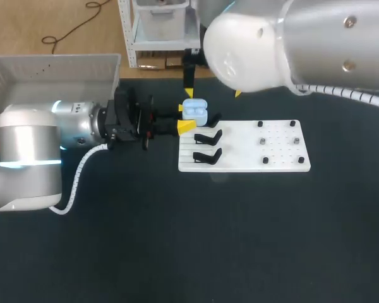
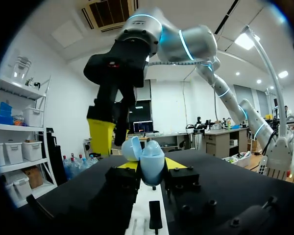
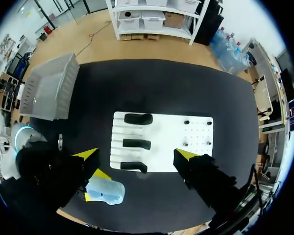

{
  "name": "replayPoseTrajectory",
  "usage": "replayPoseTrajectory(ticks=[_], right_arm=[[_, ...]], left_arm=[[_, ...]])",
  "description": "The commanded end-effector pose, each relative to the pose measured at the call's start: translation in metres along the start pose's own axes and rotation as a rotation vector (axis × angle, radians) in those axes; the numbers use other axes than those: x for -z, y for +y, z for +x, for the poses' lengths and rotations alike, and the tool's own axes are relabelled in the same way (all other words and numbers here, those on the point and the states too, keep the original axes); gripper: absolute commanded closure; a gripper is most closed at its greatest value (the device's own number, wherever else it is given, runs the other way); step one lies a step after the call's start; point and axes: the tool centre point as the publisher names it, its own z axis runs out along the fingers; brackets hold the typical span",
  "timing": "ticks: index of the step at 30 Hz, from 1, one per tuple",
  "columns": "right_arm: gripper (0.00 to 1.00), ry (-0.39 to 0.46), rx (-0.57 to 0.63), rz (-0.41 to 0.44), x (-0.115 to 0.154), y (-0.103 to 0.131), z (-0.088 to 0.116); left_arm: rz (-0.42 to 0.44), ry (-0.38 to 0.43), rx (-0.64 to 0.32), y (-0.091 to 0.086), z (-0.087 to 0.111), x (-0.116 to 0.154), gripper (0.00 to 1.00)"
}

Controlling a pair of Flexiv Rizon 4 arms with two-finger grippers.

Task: Pick up each earbud case from the left stands, insert the matching earbuds, close the lid, and place the case in the box.

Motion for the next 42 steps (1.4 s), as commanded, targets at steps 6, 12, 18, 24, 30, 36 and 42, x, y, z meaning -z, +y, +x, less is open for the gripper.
replayPoseTrajectory(ticks=[6,12,18,24,30,36,42], right_arm=[[0.00,0.036,-0.004,0.013,0.013,-0.001,0.021],[0.00,0.071,-0.008,-0.017,0.013,-0.007,0.029],[0.00,-0.089,-0.030,-0.017,0.034,-0.017,0.034],[0.00,-0.202,0.069,-0.024,0.076,-0.020,0.053],[0.00,-0.248,0.157,-0.063,0.102,-0.026,0.081],[0.00,-0.260,0.164,-0.078,0.107,-0.038,0.097],[0.00,-0.272,0.149,-0.094,0.106,-0.044,0.099]], left_arm=[[0.000,0.001,0.000,0.000,0.000,0.000,1.00],[0.000,0.001,0.000,0.000,0.000,0.000,1.00],[0.000,0.001,0.000,0.000,0.000,0.000,1.00],[-0.031,-0.004,0.018,0.002,-0.004,0.001,1.00],[-0.173,-0.011,0.075,0.010,-0.028,0.011,1.00],[-0.276,0.018,0.084,0.013,-0.068,0.024,1.00],[-0.362,0.060,0.089,0.013,-0.097,0.043,1.00]])
